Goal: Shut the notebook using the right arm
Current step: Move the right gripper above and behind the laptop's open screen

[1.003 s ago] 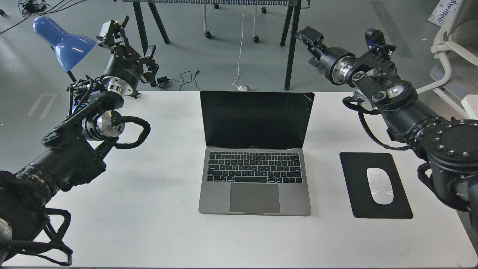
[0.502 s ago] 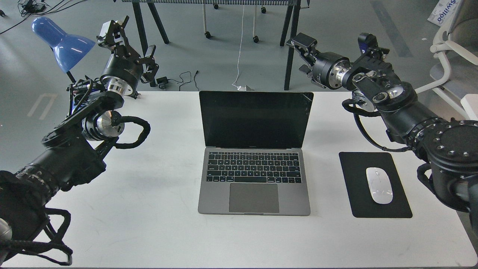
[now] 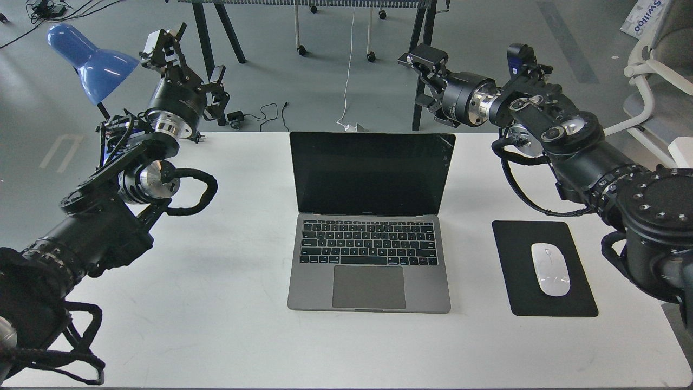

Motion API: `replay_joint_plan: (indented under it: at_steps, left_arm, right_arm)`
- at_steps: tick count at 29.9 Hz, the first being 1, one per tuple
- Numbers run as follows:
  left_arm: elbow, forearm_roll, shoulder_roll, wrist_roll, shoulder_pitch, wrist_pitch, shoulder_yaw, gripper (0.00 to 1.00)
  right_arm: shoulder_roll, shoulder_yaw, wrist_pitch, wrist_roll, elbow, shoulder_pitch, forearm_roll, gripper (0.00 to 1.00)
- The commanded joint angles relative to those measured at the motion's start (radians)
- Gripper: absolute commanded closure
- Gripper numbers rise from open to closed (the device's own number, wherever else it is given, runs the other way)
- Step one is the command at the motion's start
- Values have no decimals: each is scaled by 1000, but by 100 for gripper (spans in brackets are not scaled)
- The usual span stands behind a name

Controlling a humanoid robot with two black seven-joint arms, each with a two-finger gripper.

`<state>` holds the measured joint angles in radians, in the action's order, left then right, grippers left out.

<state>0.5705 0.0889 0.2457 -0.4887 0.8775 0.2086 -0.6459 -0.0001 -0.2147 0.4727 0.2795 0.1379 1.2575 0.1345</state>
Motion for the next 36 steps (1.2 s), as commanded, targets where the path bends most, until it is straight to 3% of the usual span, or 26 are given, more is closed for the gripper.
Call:
replay_joint_plan:
  at_steps: [1, 36]
  left_arm:
    - [0, 0, 0, 0, 0, 0, 0, 0]
    - [0, 0, 1, 0, -2, 0, 0, 0]
  right_arm:
    - [0, 0, 16, 0, 3, 0, 0, 0]
    - [0, -64, 16, 0, 49, -10, 5, 0]
